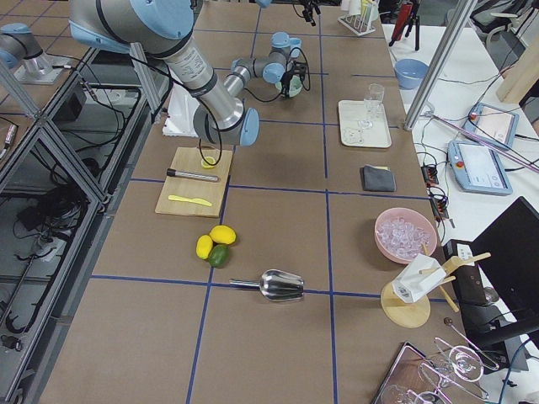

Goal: Pour ice into bowl

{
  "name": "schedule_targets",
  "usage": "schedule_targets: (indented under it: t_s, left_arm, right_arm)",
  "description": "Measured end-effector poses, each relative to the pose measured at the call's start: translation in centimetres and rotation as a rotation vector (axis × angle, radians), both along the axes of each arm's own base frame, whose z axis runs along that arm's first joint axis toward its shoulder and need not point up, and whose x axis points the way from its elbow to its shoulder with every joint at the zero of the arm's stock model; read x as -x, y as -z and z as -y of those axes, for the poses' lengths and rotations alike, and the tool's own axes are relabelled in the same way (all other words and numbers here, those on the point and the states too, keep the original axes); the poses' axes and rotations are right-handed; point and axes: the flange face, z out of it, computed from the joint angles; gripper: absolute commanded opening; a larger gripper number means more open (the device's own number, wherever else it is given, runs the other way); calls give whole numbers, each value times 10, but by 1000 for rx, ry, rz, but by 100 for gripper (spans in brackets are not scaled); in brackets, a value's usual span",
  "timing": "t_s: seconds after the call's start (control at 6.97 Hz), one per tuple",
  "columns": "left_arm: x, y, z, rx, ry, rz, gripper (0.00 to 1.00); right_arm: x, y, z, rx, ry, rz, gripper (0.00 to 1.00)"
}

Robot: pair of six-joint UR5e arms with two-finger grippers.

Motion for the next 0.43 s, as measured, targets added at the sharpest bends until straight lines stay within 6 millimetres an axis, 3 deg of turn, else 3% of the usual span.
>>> schedule_targets:
  t_s: [0.29, 0.43]
  left_arm:
    - [1, -3, 9, 72, -36, 32, 100]
    - [2, -7, 9, 110, -77, 19, 100]
  right_arm:
    - [-49, 28, 14, -1, -17, 44, 0]
    - [-90, 33, 19, 9, -28, 51, 0]
